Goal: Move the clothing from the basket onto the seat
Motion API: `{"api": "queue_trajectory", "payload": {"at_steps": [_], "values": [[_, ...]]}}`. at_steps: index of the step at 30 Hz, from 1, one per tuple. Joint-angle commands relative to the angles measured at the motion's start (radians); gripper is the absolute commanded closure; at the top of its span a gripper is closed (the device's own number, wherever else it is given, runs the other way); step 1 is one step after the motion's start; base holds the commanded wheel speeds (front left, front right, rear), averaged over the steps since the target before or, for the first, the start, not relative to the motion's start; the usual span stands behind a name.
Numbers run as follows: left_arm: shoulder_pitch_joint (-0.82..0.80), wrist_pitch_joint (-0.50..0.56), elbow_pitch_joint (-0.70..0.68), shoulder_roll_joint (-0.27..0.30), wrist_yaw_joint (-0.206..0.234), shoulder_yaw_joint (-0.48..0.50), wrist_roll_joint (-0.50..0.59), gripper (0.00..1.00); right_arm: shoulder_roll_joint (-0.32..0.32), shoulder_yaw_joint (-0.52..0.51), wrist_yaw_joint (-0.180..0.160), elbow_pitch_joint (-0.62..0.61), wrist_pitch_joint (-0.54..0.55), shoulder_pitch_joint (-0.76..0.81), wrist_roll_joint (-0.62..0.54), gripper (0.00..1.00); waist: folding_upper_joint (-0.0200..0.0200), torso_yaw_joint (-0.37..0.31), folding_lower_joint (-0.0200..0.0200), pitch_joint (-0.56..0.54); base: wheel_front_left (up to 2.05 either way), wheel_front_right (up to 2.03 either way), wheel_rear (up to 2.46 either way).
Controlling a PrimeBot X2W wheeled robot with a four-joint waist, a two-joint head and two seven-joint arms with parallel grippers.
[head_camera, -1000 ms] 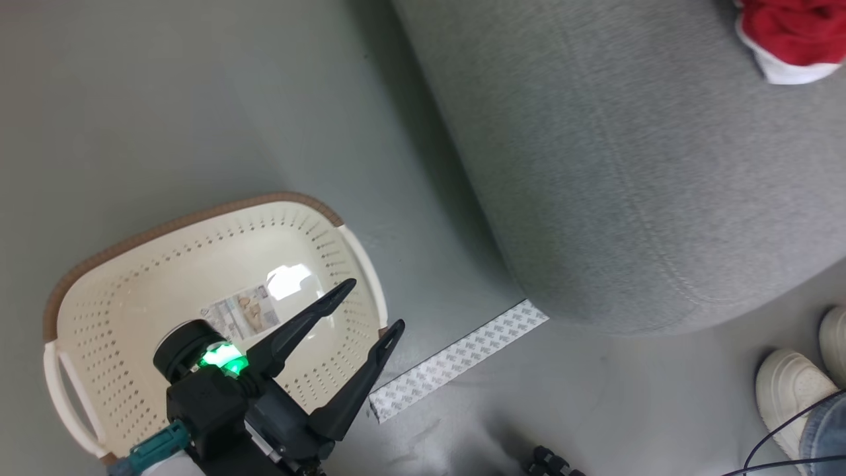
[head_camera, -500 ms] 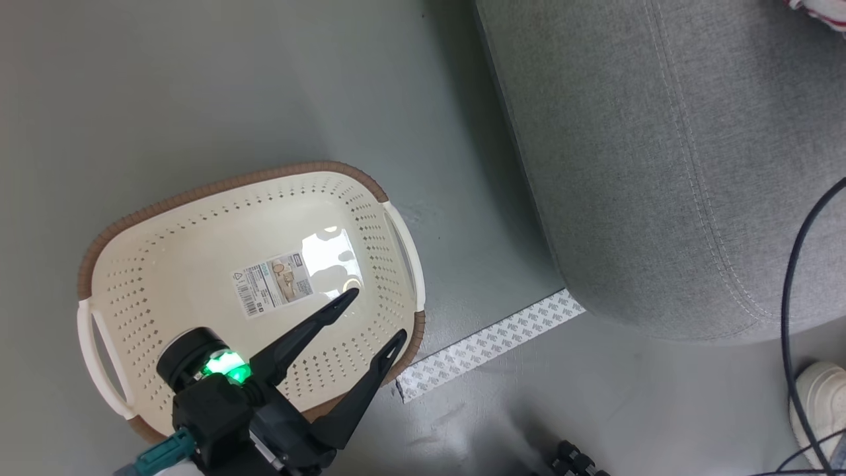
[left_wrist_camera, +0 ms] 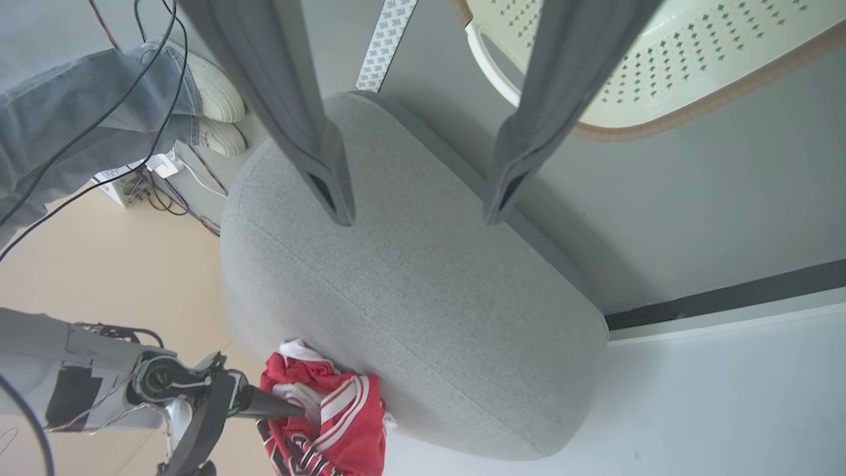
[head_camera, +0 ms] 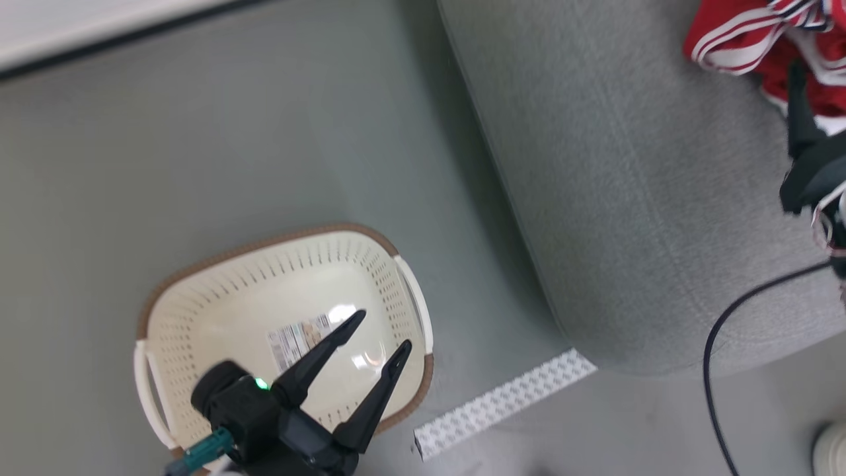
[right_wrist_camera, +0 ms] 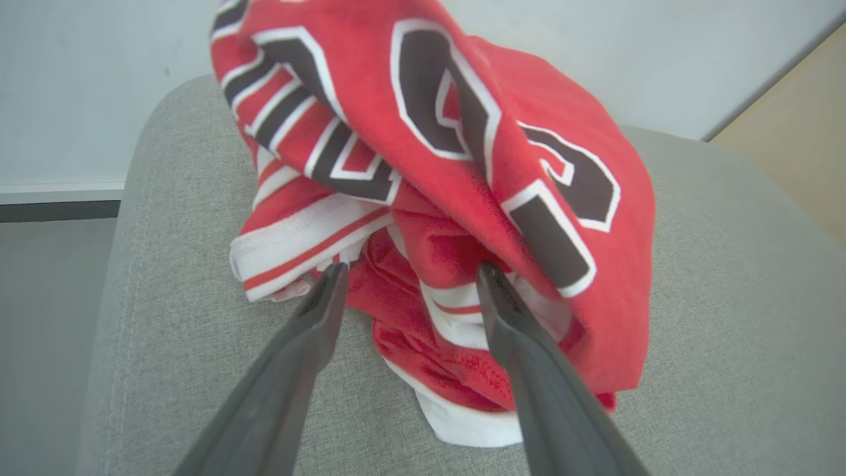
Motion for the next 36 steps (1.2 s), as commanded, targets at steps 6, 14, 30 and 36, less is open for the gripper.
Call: {"api": "queue_trajectory", "payload": {"at_steps": [6,14,30,36], "values": [[0.076,-0.043,0.100,-0.070,0.030,0.030,-0.040,0.00,-0.028,0.037,-0.001,-0.094,0.004,0.168,0.038,0.00,0.0000,0.070,0.0002,-0.262,0.00,0.00,0.00],[0.171,-0.053,0.151,-0.138,0.059,0.106,-0.040,0.00,-0.006,0.018,-0.001,-0.242,0.009,0.402,0.026,0.00,0.0000,0.151,0.0002,-0.451,0.00,0.00,0.00],[0.349,-0.052,0.110,-0.239,0.113,0.388,0.045,0.00,0.276,-0.229,-0.001,-0.514,-0.034,0.769,-0.012,0.00,0.0000,0.348,0.0002,-0.638,0.00,0.00,0.00],[0.385,-0.053,0.114,-0.261,0.119,0.469,0.086,0.00,0.390,-0.251,-0.001,-0.575,-0.047,0.848,-0.035,0.00,0.0000,0.402,0.0002,-0.663,0.00,0.00,0.00]]}}
